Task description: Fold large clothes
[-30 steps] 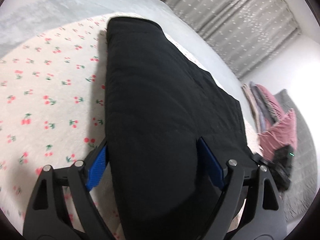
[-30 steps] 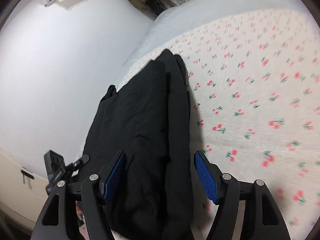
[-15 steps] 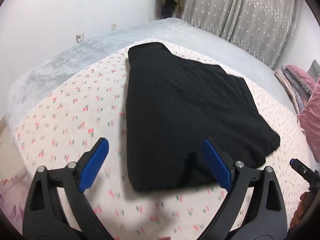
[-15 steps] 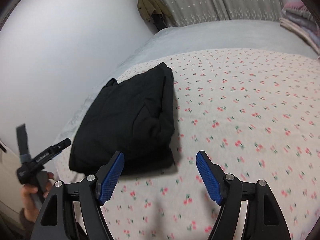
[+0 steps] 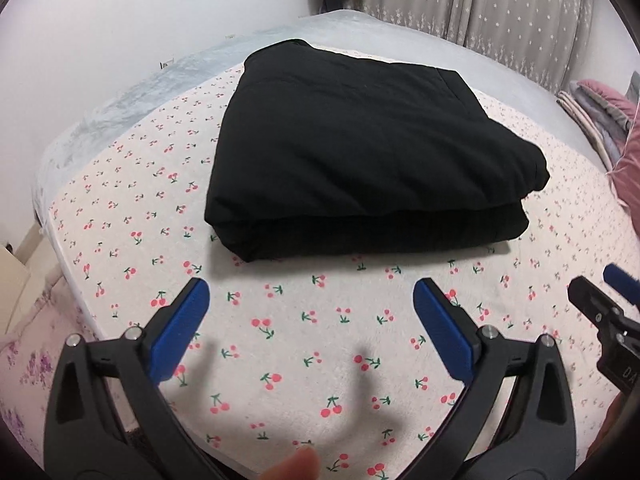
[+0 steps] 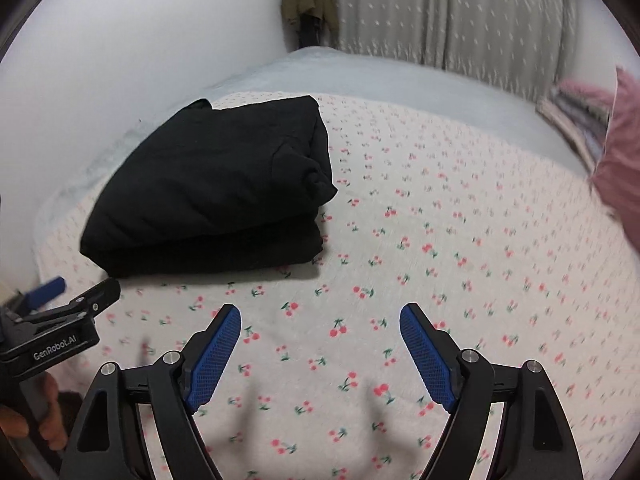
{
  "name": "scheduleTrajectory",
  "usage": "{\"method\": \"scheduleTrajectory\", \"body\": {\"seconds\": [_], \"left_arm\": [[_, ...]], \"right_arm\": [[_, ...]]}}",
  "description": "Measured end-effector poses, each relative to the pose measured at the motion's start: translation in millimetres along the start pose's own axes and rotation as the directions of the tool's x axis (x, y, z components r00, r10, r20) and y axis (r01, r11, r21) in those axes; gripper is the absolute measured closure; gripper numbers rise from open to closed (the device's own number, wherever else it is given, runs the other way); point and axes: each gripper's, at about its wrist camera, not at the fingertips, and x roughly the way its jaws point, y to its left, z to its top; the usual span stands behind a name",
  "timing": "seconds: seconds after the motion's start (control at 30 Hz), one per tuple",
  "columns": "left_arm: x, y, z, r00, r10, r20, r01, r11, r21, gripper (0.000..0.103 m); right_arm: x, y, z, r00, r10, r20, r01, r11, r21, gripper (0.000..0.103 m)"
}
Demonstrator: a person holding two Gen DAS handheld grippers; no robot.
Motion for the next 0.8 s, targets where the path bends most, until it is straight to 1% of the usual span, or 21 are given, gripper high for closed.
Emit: {"method": "scheduleTrajectory", "body": {"seconds": [0.07, 0.2, 0.33, 0.53, 0.8], "left_arm": [[-1, -3, -2, 1.0, -0.005, 0.006, 0.005, 1.0, 0.0, 0.002], [0, -3, -3, 1.0, -0.01, 0.006, 0.01, 1.0, -0.002, 0.002], [2, -4, -6, 1.0, -0.013, -0.003, 0.013, 1.0, 0.006, 0.002], [5, -6, -9, 1.0, -0.014, -0.016, 0.014, 1.0, 0.007, 0.002], [5, -9, -11, 1.0, -0.016, -0.02, 0.016, 1.0, 0.014, 0.002]], "right_arm": [[5, 1, -1, 1.0, -0.014, -0.008, 0.014, 1.0, -0.012, 0.02], [13, 1, -2, 1.0, 0.011, -0.023, -0.011, 1.0, -0.006, 0.02], [15, 5, -4, 1.0, 0.019, -0.021, -0.019, 0.999, -0.029, 0.02], [24, 15, -8, 0.999, 0.017, -0.043, -0.02, 0.997, -0.071, 0.02], [32, 16, -12, 0.998, 0.018, -0.067, -0.023, 0.997, -0.074, 0.02]]}}
